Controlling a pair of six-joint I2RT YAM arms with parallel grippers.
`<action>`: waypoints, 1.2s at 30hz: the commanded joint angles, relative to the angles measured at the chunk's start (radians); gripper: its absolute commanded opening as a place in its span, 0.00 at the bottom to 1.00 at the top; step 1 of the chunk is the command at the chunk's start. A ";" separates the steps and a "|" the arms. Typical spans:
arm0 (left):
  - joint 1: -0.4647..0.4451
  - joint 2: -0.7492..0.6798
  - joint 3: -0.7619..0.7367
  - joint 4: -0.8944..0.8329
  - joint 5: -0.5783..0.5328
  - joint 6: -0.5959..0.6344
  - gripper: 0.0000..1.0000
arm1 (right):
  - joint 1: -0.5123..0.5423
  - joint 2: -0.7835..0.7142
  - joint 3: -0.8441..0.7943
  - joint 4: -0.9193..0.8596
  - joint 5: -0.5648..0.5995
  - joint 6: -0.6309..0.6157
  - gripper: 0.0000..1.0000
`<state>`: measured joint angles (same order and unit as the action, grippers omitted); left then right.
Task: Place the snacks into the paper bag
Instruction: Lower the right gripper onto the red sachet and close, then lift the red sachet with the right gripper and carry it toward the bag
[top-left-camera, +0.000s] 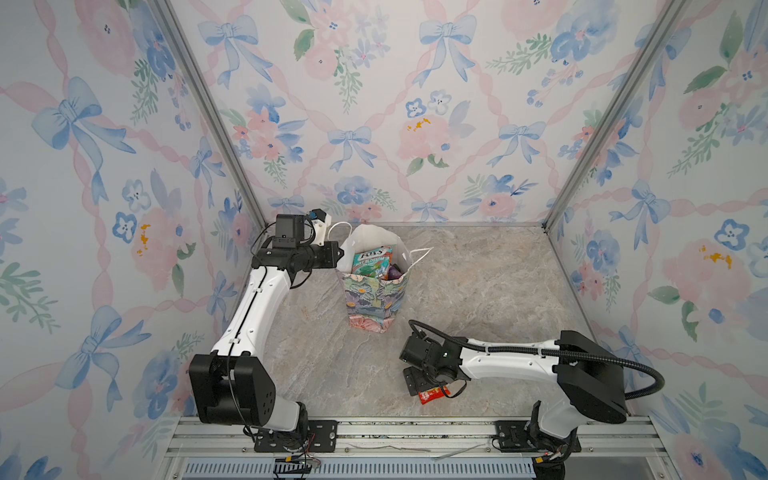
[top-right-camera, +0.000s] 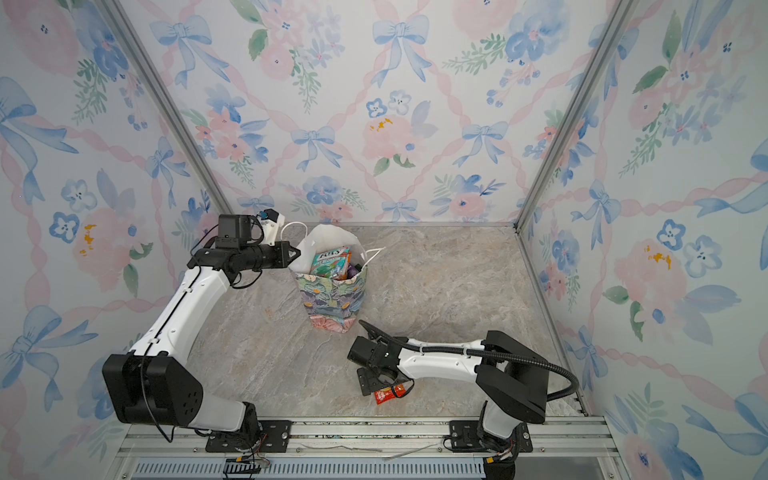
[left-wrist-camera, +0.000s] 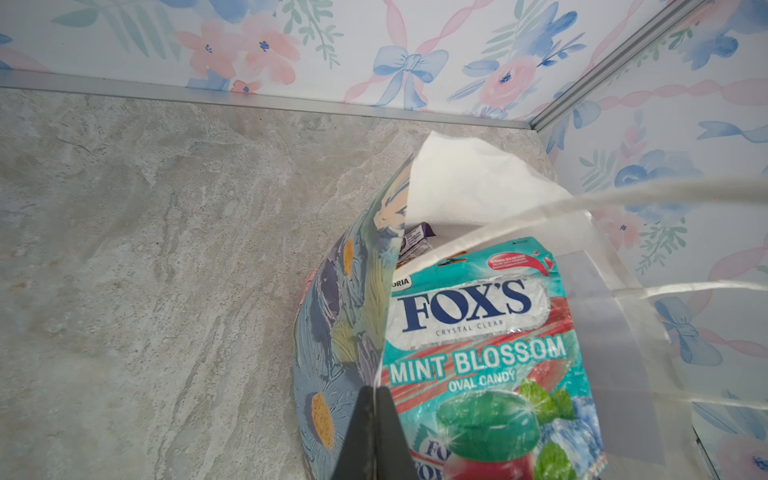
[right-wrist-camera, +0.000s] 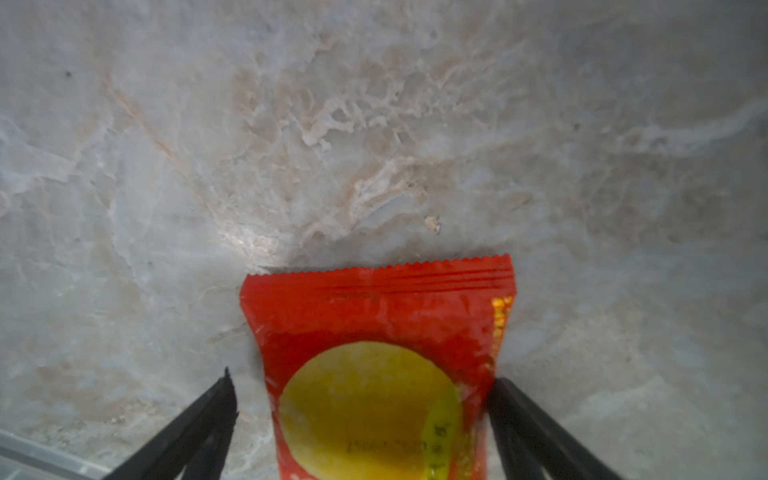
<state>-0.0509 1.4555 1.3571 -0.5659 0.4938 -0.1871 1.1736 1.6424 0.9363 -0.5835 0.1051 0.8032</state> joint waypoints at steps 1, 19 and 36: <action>0.007 -0.006 -0.024 -0.035 -0.020 0.016 0.00 | 0.014 0.037 0.025 -0.031 0.012 -0.004 0.96; 0.008 -0.010 -0.024 -0.036 -0.024 0.018 0.00 | 0.009 0.066 0.001 -0.038 0.040 0.003 0.82; 0.008 -0.014 -0.024 -0.036 -0.020 0.020 0.00 | -0.058 -0.116 -0.006 -0.064 0.132 -0.014 0.59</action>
<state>-0.0509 1.4540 1.3567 -0.5659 0.4938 -0.1871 1.1385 1.5902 0.9287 -0.6155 0.1986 0.8001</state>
